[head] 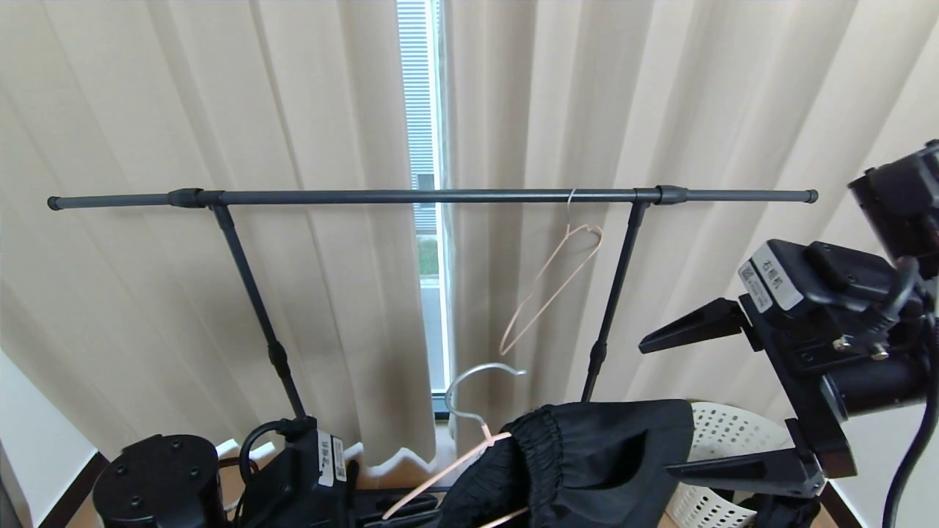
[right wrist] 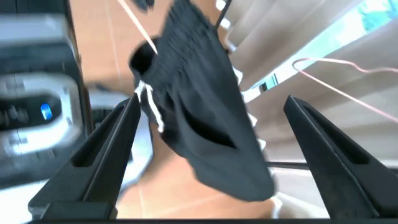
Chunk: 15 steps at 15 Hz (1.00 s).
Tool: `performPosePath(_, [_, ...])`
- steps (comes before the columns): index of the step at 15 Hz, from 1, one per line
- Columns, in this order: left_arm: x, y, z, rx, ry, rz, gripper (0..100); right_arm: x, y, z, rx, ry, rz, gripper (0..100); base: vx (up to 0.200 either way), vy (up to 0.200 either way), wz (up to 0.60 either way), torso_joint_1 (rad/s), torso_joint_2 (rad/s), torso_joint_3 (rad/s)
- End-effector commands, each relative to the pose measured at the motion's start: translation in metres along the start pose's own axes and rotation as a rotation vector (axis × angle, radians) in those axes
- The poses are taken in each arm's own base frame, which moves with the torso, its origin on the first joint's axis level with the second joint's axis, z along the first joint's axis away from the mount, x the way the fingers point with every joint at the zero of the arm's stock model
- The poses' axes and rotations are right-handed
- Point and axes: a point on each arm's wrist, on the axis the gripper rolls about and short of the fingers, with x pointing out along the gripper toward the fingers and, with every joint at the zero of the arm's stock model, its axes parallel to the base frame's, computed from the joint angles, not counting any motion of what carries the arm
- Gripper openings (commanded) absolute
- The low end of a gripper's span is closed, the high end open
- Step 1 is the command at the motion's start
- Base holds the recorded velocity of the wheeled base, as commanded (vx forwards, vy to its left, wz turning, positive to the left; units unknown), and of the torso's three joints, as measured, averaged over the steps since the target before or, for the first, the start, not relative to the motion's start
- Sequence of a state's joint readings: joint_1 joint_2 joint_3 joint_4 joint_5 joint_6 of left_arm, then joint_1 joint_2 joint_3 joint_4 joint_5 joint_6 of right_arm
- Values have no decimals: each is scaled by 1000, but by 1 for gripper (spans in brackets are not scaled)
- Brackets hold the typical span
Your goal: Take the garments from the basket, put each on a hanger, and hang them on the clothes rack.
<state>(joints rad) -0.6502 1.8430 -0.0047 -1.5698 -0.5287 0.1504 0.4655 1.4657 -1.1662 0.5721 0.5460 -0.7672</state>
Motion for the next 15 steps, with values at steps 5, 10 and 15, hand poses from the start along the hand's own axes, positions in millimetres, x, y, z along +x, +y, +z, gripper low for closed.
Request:
performPosePath(5, [-1,-3,2,21,-8,-13,0,37,-58,-6,8,47,235,100,0,0,0,0,0,0])
performPosePath(10, [0,-5,2,24,-6,-25,0,65,-62,-14,41,32,324,100,0,0,0,0,0,0])
performPosePath(15, [0,-6,2,25,-7,-27,0,81,-60,-26,41,32,327,100,0,0,0,0,0,0])
